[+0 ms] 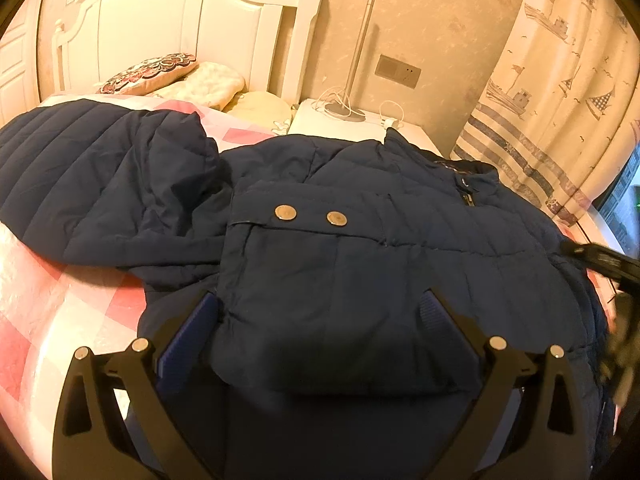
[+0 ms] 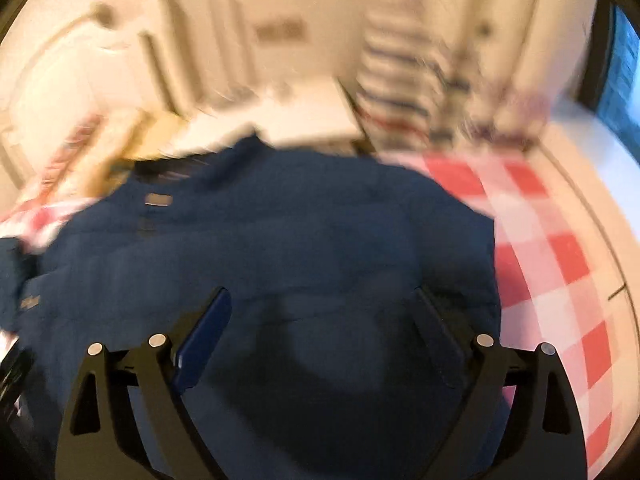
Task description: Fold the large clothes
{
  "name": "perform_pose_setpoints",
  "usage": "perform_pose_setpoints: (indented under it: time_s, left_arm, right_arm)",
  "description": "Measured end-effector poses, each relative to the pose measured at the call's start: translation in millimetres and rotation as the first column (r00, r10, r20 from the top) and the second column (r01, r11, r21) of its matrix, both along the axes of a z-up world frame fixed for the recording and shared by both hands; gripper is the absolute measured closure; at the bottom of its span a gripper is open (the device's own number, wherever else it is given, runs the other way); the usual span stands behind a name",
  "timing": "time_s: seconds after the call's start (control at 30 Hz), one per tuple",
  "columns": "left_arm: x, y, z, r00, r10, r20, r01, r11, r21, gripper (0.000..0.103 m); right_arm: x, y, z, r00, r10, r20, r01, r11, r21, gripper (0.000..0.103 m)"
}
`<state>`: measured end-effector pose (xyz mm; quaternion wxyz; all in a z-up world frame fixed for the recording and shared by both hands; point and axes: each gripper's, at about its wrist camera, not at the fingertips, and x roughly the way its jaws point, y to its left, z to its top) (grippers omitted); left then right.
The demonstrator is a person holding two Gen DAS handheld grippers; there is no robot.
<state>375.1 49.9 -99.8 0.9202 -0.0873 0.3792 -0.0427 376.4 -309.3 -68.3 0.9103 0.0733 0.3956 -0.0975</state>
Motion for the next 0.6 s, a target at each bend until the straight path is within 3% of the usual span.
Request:
perform_pose_setpoints:
  time_s: [0.1, 0.2, 0.23, 0.27, 0.37, 0.47, 0.6]
  left_arm:
    - [1.4, -0.8, -1.1, 1.000, 0.000, -0.004, 0.000, 1.000, 0.004, 0.003]
    - [1.6, -2.0, -2.1, 1.000, 0.001, -0.007, -0.001, 1.000, 0.007, 0.003]
    - [1.8, -1.7, -1.9, 1.000, 0.001, -0.008, -0.001, 1.000, 0.006, 0.003]
    - [2.1, -1.6, -2.1, 1.000, 0.001, -0.010, -0.001, 1.000, 0.005, 0.003]
    - [2.8, -1.6, -2.8, 1.000, 0.001, -0.014, -0.001, 1.000, 0.003, 0.003]
    - [3.3, -1.6, -3.6, 1.000, 0.000, -0.019, 0.000, 1.000, -0.002, 0.003]
    - [2.1, 0.0, -4.5, 1.000, -0.003, -0.019, 0.003, 1.000, -0.018, 0.003]
  right_arm:
    - [-21.9, 44.5, 5.0, 0.987, 0.160, 0.031, -0.159, 0.987, -0.027, 0.015]
    - [-22.0, 83.4, -27.8, 0.952, 0.288, -0.108, -0.298, 0.949, -0.101, 0.015]
    - [-18.7, 87.7, -39.1, 0.946, 0.289, -0.148, -0.307, 0.944, -0.120, 0.013]
    - [-19.8, 86.0, -42.0, 0.950, 0.282, -0.130, -0.297, 0.949, -0.110, 0.012]
    - [-24.4, 73.9, -32.5, 0.969, 0.201, -0.142, -0.210, 0.977, -0.046, 0.011]
    - [-50.9, 77.6, -10.6, 0.979, 0.192, -0.062, -0.192, 0.981, 0.003, 0.011]
    - [-72.2, 98.4, -19.9, 0.978, 0.201, -0.063, -0.207, 0.973, -0.102, 0.007]
